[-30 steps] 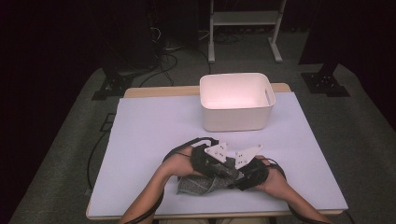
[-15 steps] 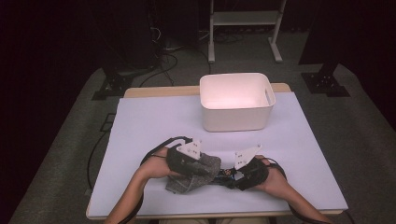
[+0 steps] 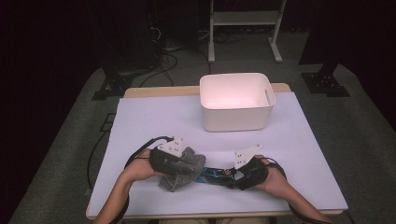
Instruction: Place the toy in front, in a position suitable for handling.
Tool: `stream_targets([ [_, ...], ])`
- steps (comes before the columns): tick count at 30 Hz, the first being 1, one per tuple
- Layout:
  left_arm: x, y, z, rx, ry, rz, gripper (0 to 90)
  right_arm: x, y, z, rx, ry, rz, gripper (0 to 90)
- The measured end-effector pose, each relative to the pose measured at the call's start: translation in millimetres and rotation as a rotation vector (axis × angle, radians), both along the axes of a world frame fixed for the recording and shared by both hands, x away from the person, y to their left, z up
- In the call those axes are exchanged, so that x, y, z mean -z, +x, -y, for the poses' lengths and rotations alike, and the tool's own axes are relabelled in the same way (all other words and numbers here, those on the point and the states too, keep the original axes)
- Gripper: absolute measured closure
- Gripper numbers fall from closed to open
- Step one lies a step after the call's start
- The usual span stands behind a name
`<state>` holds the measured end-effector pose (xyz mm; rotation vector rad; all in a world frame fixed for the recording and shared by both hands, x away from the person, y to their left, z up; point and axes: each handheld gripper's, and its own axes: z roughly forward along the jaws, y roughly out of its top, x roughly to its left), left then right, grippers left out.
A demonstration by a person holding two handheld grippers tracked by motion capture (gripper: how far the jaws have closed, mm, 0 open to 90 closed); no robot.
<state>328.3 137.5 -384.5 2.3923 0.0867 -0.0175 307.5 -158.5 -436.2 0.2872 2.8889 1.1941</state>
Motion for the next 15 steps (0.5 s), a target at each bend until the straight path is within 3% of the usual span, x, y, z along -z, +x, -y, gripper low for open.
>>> stream_targets([
  [7, -7.3, 3.1, 22.5, 0.045, -0.009, 0.009, 75.7, 0.0, 0.6, -1.3, -0.003, -0.008, -0.002, 56.1],
  [15, -7.4, 6.9, 79.4, 0.148, 0.012, 0.010, 75.7, -0.2, 0.7, -2.4, -0.003, -0.010, -0.001, 56.1],
])
